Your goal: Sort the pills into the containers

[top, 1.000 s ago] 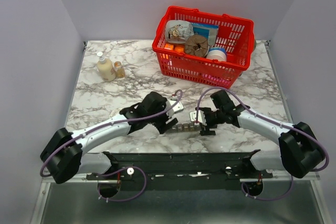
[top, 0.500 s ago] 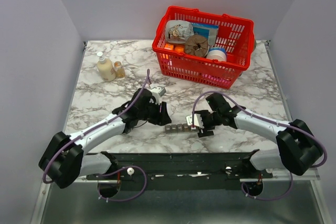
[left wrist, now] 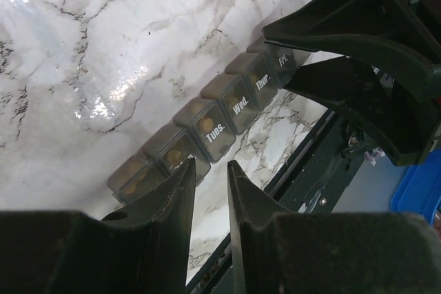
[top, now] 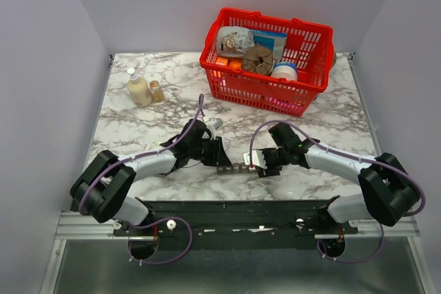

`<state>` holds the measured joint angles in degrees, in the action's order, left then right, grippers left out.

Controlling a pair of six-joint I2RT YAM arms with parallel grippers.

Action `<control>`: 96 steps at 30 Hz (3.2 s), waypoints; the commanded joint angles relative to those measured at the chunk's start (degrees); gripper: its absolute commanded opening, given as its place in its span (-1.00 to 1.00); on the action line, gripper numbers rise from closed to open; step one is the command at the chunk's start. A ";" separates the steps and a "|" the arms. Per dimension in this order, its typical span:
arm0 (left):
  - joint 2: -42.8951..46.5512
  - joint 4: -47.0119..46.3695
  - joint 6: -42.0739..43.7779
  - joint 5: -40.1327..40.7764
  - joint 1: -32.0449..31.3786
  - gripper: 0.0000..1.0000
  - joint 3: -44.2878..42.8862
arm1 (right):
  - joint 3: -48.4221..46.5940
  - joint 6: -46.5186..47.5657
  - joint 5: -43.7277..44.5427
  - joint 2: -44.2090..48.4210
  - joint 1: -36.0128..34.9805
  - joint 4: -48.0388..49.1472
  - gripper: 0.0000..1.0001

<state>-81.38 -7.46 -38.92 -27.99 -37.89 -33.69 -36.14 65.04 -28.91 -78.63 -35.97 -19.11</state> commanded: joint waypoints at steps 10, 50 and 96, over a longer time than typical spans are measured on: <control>-4.66 -1.15 -1.69 -3.21 -0.17 -0.41 1.52 | -2.18 -3.07 0.78 -2.14 -0.51 -0.75 -0.09; -9.32 1.05 -0.99 1.27 2.29 -0.47 3.81 | -10.26 -9.66 -5.54 -9.52 -0.33 -10.59 -0.17; 5.26 5.80 -1.42 0.48 2.73 -0.31 0.30 | -13.08 -22.93 -0.11 -7.06 1.08 -7.08 0.50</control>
<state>-81.67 -2.96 -39.44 -30.09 -35.35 -31.99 -50.46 45.12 -33.43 -86.43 -33.06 -28.38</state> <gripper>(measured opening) 0.328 0.743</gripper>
